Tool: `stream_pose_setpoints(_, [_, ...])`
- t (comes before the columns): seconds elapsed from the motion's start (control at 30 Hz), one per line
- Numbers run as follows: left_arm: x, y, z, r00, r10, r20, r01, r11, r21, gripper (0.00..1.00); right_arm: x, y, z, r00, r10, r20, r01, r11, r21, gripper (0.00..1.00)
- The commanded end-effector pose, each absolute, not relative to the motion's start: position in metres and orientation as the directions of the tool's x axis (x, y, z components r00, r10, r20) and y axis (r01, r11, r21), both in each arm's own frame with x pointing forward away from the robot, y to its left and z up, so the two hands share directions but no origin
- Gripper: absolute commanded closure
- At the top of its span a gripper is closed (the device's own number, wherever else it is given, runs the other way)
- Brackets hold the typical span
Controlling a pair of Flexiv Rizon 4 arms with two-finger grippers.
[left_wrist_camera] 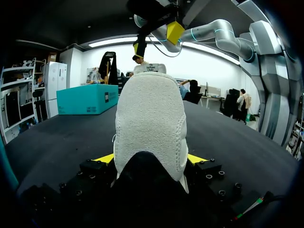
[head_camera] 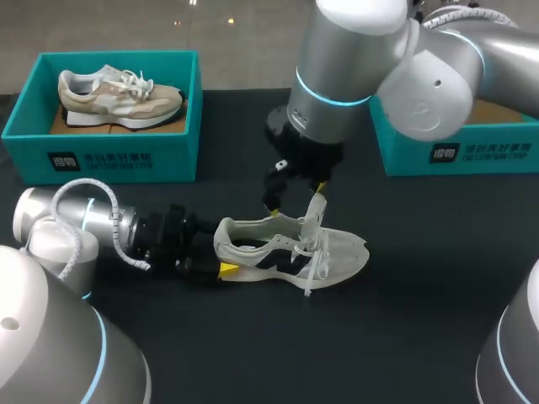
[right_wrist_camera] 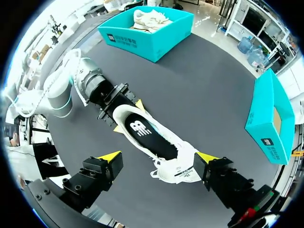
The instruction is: Take the shoe out of the shoebox, open the shoe tongue, remove and reinsert the insole, then place the shoe into the shoebox
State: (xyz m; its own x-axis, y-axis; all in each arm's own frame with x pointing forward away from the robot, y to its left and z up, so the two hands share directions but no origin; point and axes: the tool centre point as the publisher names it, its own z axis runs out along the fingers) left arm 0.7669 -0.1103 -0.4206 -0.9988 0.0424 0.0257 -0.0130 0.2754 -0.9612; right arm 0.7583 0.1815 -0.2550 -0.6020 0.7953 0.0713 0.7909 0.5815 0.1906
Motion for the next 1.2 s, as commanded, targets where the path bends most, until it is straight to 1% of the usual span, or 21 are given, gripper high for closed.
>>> stream_pose_setpoints(0.03, [0.767, -0.110, -0.423, -0.999, 0.043, 0.026, -0.013, 0.276, -0.961, 1.00, 0.755, 0.183, -0.253, -0.733, 0.679, -0.047, 0.663, 0.728, 0.174, 0.00])
stream_pose_setpoints(0.1, [0.767, -0.110, -0.423, -0.999, 0.043, 0.026, -0.013, 0.276, -0.961, 1.00, 0.752, 0.185, -0.251, -0.802, 0.587, -0.109, 0.569, 0.807, 0.155, 0.00])
stream_pose_setpoints(0.17, [0.767, -0.110, -0.423, -0.999, 0.043, 0.026, -0.013, 0.276, -0.961, 1.00, 0.750, 0.186, -0.251, -0.845, 0.517, -0.139, 0.503, 0.855, 0.125, 0.00])
stream_pose_setpoints(0.23, [0.767, -0.110, -0.423, -0.999, 0.043, 0.026, -0.013, 0.276, -0.961, 1.00, 0.749, 0.187, -0.254, -0.866, 0.474, -0.159, 0.463, 0.880, 0.105, 0.00])
stream_pose_setpoints(0.27, [0.767, -0.110, -0.423, -0.999, 0.043, 0.026, -0.013, 0.276, -0.961, 1.00, 0.748, 0.188, -0.256, -0.873, 0.460, -0.164, 0.449, 0.888, 0.103, 0.06])
stream_pose_setpoints(0.3, [0.767, -0.110, -0.423, -0.999, 0.043, 0.026, -0.013, 0.276, -0.961, 1.00, 0.748, 0.188, -0.258, -0.875, 0.453, -0.168, 0.442, 0.891, 0.101, 0.61])
stream_pose_setpoints(0.33, [0.767, -0.110, -0.423, -0.999, 0.043, 0.026, -0.013, 0.276, -0.961, 1.00, 0.747, 0.189, -0.261, -0.889, 0.424, -0.171, 0.412, 0.905, 0.101, 1.00])
stream_pose_setpoints(0.4, [0.767, -0.110, -0.423, -0.999, 0.043, 0.026, -0.013, 0.276, -0.961, 1.00, 0.744, 0.192, -0.264, -0.909, 0.382, -0.168, 0.371, 0.924, 0.091, 1.00])
stream_pose_setpoints(0.43, [0.767, -0.110, -0.423, -0.999, 0.043, 0.026, -0.013, 0.276, -0.961, 1.00, 0.743, 0.192, -0.266, -0.913, 0.378, -0.152, 0.373, 0.926, 0.062, 1.00])
stream_pose_setpoints(0.87, [0.767, -0.110, -0.423, -0.999, 0.043, 0.026, -0.013, 0.276, -0.961, 1.00, 0.743, 0.192, -0.266, -0.913, 0.378, -0.152, 0.373, 0.926, 0.062, 1.00])
stream_pose_setpoints(0.9, [0.767, -0.110, -0.423, -0.999, 0.043, 0.026, -0.013, 0.276, -0.961, 1.00, 0.743, 0.195, -0.272, -0.919, 0.362, -0.155, 0.360, 0.932, 0.043, 1.00])
stream_pose_setpoints(1.0, [0.767, -0.110, -0.423, -0.999, 0.043, 0.026, -0.013, 0.276, -0.961, 1.00, 0.750, 0.205, -0.285, -0.921, 0.363, -0.140, 0.353, 0.931, 0.088, 1.00])
stream_pose_setpoints(1.13, [0.767, -0.110, -0.423, -0.999, 0.043, 0.026, -0.013, 0.276, -0.961, 1.00, 0.762, 0.215, -0.303, -0.919, 0.364, -0.151, 0.353, 0.931, 0.093, 1.00])
stream_pose_setpoints(1.2, [0.767, -0.110, -0.423, -0.999, 0.043, 0.026, -0.013, 0.276, -0.961, 1.00, 0.765, 0.222, -0.312, -0.929, 0.344, -0.139, 0.334, 0.938, 0.088, 1.00])
